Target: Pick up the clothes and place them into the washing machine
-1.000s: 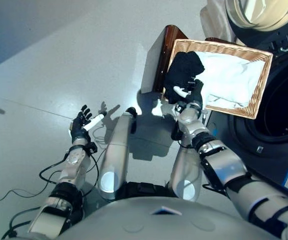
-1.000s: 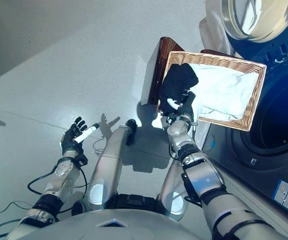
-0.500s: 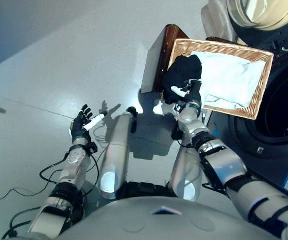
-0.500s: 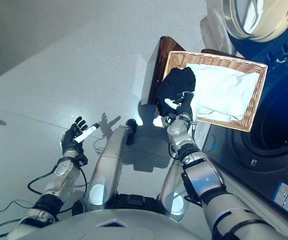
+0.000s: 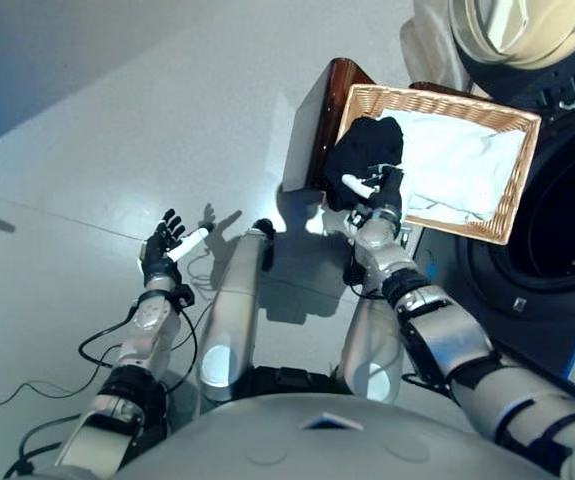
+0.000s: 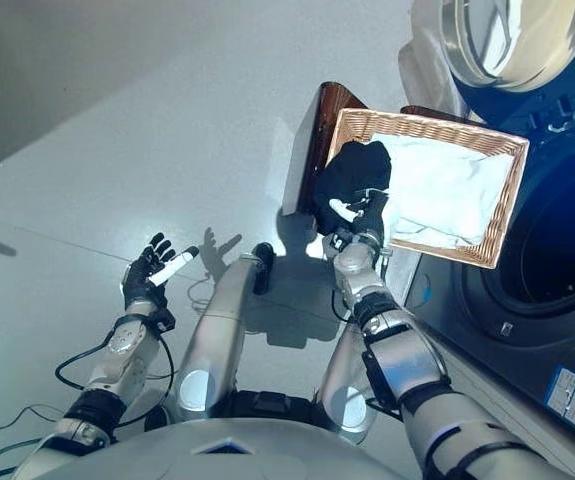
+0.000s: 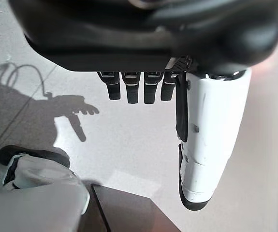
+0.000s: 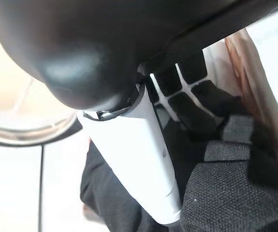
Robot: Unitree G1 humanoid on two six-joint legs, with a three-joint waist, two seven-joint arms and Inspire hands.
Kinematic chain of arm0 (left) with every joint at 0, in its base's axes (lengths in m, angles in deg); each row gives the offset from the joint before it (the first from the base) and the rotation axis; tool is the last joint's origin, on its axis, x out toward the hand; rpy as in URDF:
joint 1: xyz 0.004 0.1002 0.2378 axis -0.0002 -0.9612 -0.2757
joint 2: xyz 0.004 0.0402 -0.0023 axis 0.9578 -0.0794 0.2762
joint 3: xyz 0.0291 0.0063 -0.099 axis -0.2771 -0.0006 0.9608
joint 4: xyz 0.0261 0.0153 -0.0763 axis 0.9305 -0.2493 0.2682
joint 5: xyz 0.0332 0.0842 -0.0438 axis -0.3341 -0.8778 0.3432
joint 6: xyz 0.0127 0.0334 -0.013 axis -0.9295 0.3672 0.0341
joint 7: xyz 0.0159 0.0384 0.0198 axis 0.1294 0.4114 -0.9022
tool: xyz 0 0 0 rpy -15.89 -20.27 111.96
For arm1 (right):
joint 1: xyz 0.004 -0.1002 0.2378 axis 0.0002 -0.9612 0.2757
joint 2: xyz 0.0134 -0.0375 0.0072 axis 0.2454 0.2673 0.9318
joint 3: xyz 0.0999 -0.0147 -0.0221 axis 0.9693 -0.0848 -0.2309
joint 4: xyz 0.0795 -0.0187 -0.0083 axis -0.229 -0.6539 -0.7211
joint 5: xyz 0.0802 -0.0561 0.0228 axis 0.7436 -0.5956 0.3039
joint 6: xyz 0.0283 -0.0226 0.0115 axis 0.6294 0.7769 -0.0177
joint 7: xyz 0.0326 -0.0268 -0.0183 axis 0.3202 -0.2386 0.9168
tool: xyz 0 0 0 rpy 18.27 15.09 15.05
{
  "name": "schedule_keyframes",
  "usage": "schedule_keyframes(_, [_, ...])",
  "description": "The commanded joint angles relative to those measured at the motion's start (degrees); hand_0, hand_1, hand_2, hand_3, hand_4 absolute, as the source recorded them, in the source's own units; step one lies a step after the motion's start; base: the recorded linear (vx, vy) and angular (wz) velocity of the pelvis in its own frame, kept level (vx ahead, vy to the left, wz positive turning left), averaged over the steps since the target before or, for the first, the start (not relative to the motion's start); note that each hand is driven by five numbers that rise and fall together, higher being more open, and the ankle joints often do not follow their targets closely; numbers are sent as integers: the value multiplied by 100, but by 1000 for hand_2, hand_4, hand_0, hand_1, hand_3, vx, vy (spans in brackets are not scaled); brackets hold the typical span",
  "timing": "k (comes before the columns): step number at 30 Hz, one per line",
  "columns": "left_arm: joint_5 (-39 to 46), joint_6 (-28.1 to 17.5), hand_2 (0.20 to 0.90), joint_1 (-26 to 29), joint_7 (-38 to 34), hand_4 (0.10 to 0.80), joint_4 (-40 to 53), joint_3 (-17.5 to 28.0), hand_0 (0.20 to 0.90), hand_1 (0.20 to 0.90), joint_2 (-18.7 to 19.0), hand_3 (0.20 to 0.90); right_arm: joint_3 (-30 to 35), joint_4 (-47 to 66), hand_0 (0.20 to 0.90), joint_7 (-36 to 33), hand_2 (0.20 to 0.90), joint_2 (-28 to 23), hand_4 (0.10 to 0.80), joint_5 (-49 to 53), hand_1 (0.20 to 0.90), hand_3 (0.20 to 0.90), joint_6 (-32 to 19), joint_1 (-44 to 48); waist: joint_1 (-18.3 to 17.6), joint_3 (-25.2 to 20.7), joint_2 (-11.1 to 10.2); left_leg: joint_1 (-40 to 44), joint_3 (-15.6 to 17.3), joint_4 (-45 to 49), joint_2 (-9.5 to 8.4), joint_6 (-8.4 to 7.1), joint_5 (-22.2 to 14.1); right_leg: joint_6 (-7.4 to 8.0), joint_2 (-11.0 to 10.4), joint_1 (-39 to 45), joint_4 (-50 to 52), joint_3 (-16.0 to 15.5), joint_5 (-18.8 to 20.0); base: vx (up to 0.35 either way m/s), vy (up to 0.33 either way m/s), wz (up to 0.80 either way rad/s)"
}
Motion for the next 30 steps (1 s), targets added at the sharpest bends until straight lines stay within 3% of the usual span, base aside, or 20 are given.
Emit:
schedule_keyframes(1, [-40,-357,900,-83,-56,800,264,319,900,900,159,900,-39,592,200,160,200,17,300,171,200,200,-708,95,32,-143,76,544,91,-809,-22,-5,116,-387,288,382,-10,-146,-187,0,0,0])
schedule_keyframes(19, [146,-399,900,-141,314,800,61,606,900,900,47,900,613,1118,200,1243,200,-175,300,2004,200,200,-1357,-758,-116,-308,-119,1536,116,-2584,-147,-24,998,-268,294,1378,-1769,-191,688,2,-1,-1])
schedule_keyframes(30, [384,-423,900,-98,622,800,-197,706,900,900,-142,900,1029,869,200,2164,200,-187,300,3347,200,200,-1539,-1025,-204,-380,-177,2374,138,-3707,-114,-145,1441,-138,330,2161,-2947,-240,1135,42,-4,-5])
